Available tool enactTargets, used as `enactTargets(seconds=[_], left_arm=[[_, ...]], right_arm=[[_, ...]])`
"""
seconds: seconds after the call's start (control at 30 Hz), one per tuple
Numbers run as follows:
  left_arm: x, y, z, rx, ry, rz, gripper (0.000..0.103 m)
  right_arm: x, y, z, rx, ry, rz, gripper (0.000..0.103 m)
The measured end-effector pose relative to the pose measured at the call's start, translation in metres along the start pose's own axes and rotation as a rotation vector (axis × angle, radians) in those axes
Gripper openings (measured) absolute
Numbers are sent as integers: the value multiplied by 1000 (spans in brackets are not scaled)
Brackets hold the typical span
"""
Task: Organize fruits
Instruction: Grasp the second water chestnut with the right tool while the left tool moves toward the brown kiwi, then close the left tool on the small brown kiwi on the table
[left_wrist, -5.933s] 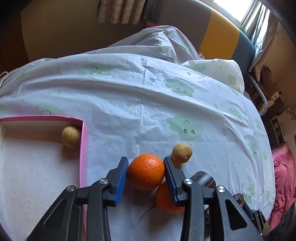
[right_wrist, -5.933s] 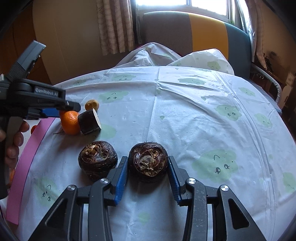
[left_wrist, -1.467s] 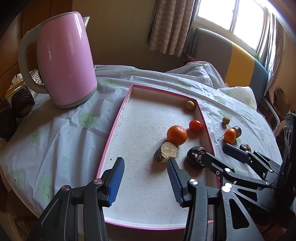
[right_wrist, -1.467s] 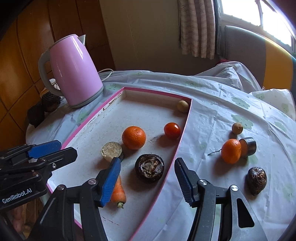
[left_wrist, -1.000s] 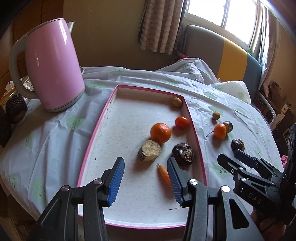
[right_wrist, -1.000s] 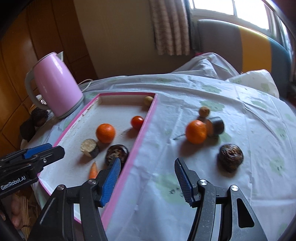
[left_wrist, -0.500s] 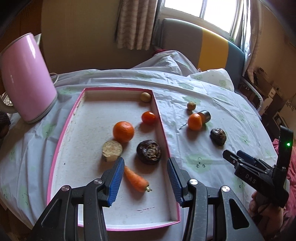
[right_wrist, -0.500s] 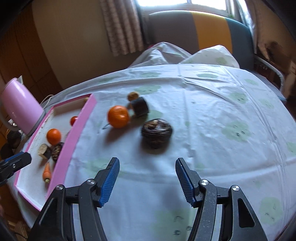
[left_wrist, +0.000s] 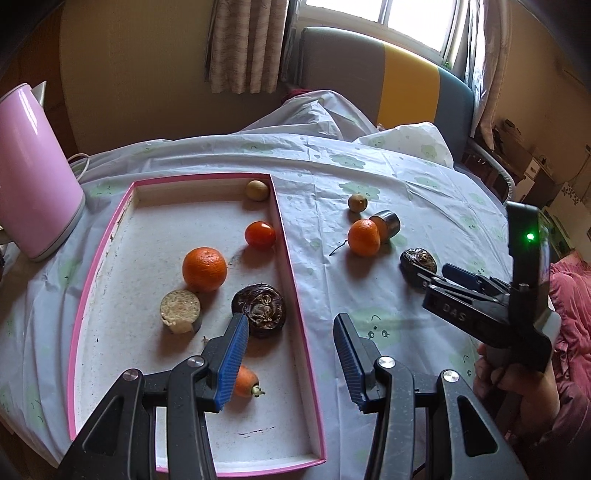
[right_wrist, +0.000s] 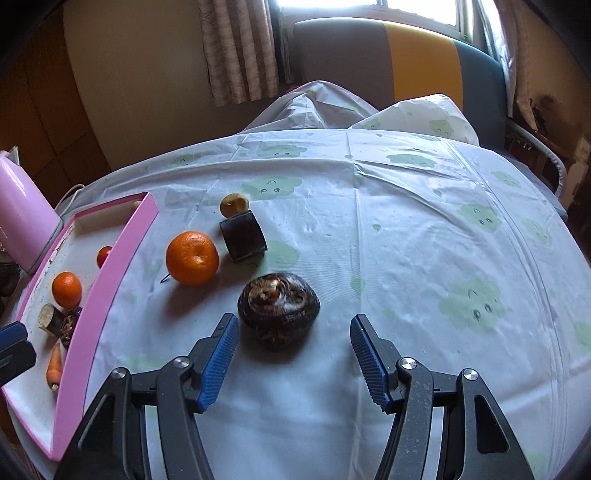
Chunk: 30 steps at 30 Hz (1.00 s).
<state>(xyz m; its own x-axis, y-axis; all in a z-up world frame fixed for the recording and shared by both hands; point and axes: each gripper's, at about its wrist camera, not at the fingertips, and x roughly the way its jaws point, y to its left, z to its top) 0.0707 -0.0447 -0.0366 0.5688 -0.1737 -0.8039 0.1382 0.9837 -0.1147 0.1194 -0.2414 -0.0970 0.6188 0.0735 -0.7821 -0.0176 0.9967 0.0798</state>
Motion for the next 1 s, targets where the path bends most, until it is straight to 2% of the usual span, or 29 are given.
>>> enactTargets(seconds=[0.1, 0.13, 0.17, 0.47, 0.73, 1.0], left_arm=[[3, -3, 3, 3, 6, -4, 49], [4, -5, 4, 4, 7, -6, 49], [6, -6, 6, 6, 9, -8, 49], [22, -23, 25, 11, 36, -34, 49], [40, -38, 52, -7, 50, -67, 49], [66, -52, 75, -2, 71, -57, 49]], right_arm=[[9, 4, 3, -32, 7, -12, 62], [8, 5, 3, -43, 1, -8, 58], [8, 6, 3, -51, -2, -17, 49], [-2, -17, -6, -6, -24, -106, 49], [-1, -23, -8, 12, -24, -85, 50], [-3, -19, -4, 4, -36, -69, 49]])
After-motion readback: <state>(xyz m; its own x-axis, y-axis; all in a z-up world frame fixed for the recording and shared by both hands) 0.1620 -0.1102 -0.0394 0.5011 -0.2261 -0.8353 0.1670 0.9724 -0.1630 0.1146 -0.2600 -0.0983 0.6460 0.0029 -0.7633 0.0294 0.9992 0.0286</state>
